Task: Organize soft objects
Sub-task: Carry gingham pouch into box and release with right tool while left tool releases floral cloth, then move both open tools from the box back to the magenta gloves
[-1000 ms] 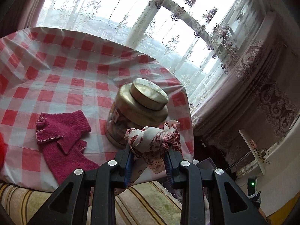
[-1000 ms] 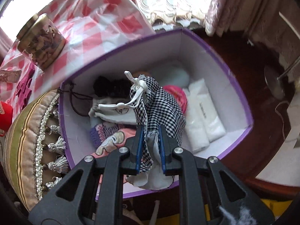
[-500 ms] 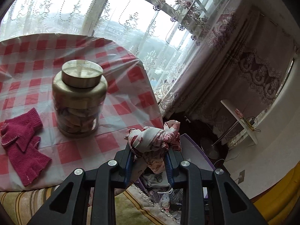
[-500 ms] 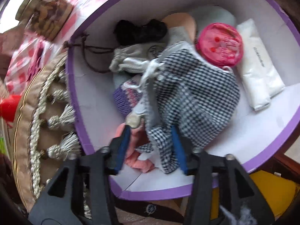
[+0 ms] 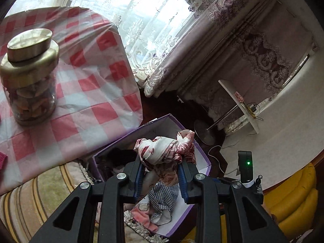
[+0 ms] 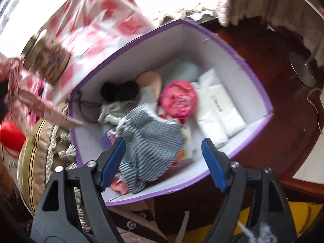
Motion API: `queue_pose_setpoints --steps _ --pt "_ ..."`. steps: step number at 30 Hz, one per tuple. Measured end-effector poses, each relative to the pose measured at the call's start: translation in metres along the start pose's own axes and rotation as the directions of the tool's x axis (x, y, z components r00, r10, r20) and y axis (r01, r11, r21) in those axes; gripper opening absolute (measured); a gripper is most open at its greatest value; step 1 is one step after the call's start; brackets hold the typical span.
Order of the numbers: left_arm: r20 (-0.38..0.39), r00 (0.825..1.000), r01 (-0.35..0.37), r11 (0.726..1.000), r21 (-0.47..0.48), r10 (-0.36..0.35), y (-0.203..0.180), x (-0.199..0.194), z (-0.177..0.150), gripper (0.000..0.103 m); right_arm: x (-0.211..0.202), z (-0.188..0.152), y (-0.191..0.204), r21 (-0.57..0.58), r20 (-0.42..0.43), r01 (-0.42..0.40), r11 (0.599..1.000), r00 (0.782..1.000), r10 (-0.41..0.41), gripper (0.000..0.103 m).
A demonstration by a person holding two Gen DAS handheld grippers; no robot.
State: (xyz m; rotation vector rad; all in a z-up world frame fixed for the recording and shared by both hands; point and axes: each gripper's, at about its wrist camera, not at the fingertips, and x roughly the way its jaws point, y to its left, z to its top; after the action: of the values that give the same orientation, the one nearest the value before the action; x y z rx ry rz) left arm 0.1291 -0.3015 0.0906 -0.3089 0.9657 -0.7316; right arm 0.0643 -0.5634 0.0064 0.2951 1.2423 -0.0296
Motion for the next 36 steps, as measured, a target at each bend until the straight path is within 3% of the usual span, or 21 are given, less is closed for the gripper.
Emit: queue_pose_setpoints --steps 3,5,7,9,14,21,28,31,36 --pt "-0.025 1.0 0.018 0.999 -0.048 -0.02 -0.001 0.012 0.004 0.031 -0.003 0.004 -0.015 0.046 0.013 0.004 0.999 1.0 -0.004 0.08" --pt "-0.048 0.998 0.023 0.994 -0.108 -0.029 0.003 0.023 0.006 0.037 -0.004 0.006 -0.025 0.065 0.014 -0.005 0.998 1.0 0.004 0.08" --pt "-0.088 0.996 0.015 0.986 -0.168 -0.03 0.011 0.038 0.005 0.062 -0.004 0.005 -0.03 0.068 0.012 -0.013 0.998 1.0 0.013 0.08" --pt "-0.144 0.99 -0.025 0.981 -0.193 -0.003 0.018 0.055 0.0 0.076 -0.004 0.002 -0.031 0.069 0.012 -0.021 0.997 1.0 0.02 0.08" --pt "-0.225 0.974 -0.057 0.965 -0.257 -0.002 0.036 0.067 -0.018 0.076 0.002 0.001 -0.03 0.068 0.021 -0.033 0.997 0.999 0.032 0.08" --pt "-0.133 0.99 -0.072 0.964 -0.256 0.038 0.051 0.021 -0.014 0.076 0.002 0.004 -0.028 0.067 0.03 -0.041 0.997 0.999 0.039 0.08" --pt "-0.038 0.994 -0.113 0.948 -0.298 0.107 0.083 -0.025 -0.016 0.076 0.012 0.026 0.012 -0.008 0.044 -0.084 0.996 0.995 0.084 0.08" --pt "0.012 0.988 -0.144 0.935 -0.323 0.156 0.102 -0.053 -0.023 0.076 0.021 0.042 0.037 -0.033 0.049 -0.098 0.995 0.994 0.099 0.08" --pt "0.096 0.959 -0.21 0.893 -0.397 0.268 0.143 -0.107 -0.037 0.076 0.028 0.057 0.085 -0.111 0.037 -0.135 0.985 0.989 0.14 0.08"
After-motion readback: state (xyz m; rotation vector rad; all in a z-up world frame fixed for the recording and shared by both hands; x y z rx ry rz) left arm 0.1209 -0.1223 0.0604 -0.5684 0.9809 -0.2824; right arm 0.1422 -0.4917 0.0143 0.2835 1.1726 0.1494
